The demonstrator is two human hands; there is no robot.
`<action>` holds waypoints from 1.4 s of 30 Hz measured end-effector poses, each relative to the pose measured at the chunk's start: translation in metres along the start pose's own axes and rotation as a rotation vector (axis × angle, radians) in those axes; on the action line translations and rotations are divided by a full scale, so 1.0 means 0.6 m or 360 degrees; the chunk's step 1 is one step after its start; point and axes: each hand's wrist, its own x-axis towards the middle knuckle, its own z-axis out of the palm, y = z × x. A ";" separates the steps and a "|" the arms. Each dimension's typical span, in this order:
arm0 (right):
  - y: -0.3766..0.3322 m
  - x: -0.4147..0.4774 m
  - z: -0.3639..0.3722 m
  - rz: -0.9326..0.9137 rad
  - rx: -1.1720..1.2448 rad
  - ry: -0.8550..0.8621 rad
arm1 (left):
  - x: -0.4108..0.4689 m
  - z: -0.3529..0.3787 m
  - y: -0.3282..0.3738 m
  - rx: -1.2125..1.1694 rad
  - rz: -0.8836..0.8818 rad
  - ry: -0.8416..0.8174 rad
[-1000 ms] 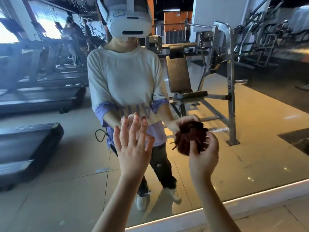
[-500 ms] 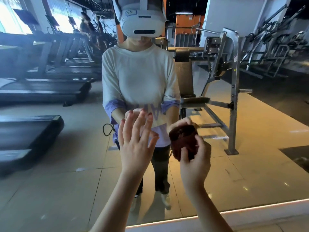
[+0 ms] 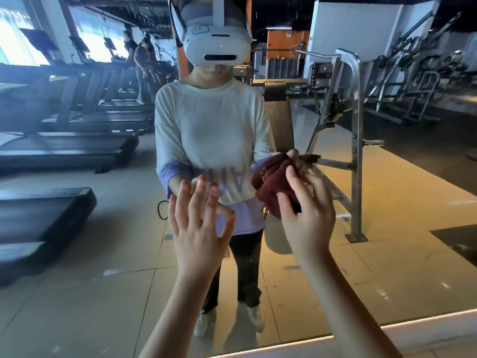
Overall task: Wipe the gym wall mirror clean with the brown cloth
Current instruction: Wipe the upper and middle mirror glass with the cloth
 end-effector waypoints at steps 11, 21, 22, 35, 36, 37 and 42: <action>0.007 -0.019 -0.017 0.0306 -0.0051 -0.0003 | -0.001 0.003 0.017 0.0027 -0.0053 0.0017; 0.012 -0.071 -0.023 0.0888 0.0000 0.0044 | -0.001 0.000 0.025 0.0061 -0.0081 0.0010; -0.001 -0.092 -0.015 0.0806 0.0022 -0.0079 | -0.001 0.000 0.025 0.0060 -0.0086 0.0010; 0.003 -0.151 -0.001 0.0785 0.0075 -0.0290 | -0.001 0.002 0.025 0.0048 -0.0073 0.0018; 0.002 -0.149 -0.001 0.0742 0.0086 -0.0324 | -0.001 0.001 0.026 0.0043 -0.0071 0.0019; 0.007 -0.142 -0.004 0.0730 0.0093 -0.0315 | -0.001 0.000 0.026 0.0035 -0.0070 0.0018; 0.059 -0.095 -0.039 0.1150 0.0115 0.0064 | -0.003 -0.003 0.032 -0.0036 0.0013 -0.0018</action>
